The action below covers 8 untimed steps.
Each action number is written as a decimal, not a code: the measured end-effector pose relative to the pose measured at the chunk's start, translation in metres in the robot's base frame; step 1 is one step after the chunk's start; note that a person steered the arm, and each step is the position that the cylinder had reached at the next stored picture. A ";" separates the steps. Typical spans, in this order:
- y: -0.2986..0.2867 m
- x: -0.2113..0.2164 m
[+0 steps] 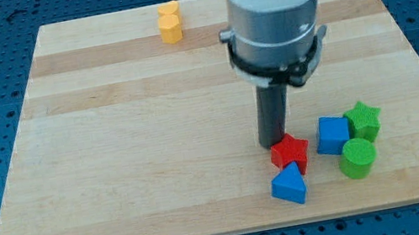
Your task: Move your arm towards top center
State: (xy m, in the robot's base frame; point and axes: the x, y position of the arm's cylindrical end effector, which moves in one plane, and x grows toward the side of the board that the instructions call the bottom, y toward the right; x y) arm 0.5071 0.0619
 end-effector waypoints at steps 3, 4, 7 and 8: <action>-0.003 -0.242; -0.003 -0.312; -0.021 -0.314; -0.070 -0.314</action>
